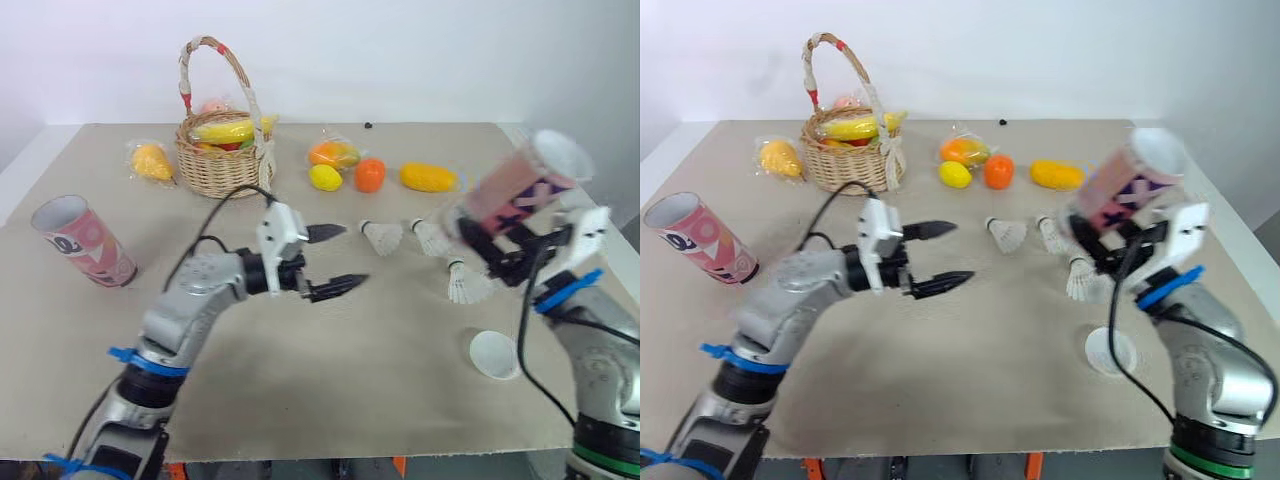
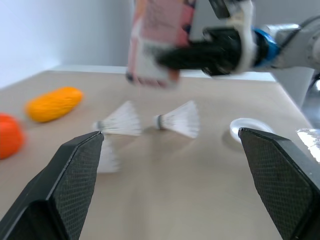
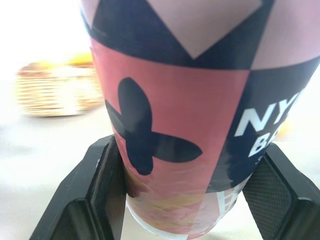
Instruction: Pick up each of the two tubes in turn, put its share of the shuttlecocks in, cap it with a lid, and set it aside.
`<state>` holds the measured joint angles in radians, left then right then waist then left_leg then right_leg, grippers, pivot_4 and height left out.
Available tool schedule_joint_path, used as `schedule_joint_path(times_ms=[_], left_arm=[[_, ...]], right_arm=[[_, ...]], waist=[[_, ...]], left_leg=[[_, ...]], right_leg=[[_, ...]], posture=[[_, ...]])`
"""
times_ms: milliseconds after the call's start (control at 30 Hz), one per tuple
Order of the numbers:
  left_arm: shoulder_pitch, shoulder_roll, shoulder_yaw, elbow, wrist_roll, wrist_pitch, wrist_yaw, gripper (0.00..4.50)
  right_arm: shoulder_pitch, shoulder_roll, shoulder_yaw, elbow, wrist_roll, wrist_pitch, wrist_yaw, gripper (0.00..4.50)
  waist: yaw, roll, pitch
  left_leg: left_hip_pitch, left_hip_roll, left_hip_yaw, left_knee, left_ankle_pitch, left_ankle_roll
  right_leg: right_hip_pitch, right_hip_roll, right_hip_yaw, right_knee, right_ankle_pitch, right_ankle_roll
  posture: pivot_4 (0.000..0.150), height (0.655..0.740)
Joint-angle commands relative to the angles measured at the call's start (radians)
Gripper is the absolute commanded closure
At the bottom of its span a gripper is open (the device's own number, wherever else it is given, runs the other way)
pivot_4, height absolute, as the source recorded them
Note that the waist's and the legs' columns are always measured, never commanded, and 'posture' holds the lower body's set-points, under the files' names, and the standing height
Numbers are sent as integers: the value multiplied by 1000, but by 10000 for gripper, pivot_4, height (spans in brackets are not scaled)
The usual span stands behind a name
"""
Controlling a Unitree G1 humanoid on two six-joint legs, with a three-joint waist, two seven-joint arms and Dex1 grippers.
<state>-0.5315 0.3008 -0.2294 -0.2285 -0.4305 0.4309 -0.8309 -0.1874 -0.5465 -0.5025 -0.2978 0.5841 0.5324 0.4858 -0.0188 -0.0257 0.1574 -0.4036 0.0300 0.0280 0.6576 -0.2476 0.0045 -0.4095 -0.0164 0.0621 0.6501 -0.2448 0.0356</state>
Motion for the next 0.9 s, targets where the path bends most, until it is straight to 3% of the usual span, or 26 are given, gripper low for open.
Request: schedule_joint_path(times_ms=[33,400,700,733,800,900], left_arm=[[-38,-62,-37,47,36,-59,11,0],[1,-137,-101,144,127,-162,-1,0],[9,-122,-95,146,149,-182,-9,0],[3,-123,-84,151,144,-187,-9,0],[-5,-119,-71,166,144,-198,-11,0],[-4,-104,-63,180,141,-203,-28,0]], right_arm=[[24,-41,-98,65,-30,-56,-32,11971],[89,-54,-110,365,-197,-218,-124,11971],[79,-23,-73,428,-231,-240,-175,11971],[87,-16,-81,415,-222,-243,-176,6044],[111,-3,-103,371,-200,-245,-174,490],[168,17,-131,269,-163,-236,-170,490]], waist=[[0,0,0],[-3,5,-2],[-3,6,-3],[-3,6,-3],[-2,6,-3],[-2,7,-3]], left_leg=[[0,0,0,0,0,0],[1,-2,2,0,1,1],[3,-2,5,0,1,2],[3,-2,5,1,1,2],[3,-2,6,1,1,2],[2,-2,6,1,1,2]], right_leg=[[0,0,0,0,0,0],[0,-1,4,0,1,3],[1,-1,8,0,2,5],[1,-1,8,0,3,5],[1,-1,8,0,3,6],[1,-1,8,0,3,6]], posture=[[1500,7400],[1500,7400],[1500,7400],[1500,7400],[1500,7400],[1500,7400]])
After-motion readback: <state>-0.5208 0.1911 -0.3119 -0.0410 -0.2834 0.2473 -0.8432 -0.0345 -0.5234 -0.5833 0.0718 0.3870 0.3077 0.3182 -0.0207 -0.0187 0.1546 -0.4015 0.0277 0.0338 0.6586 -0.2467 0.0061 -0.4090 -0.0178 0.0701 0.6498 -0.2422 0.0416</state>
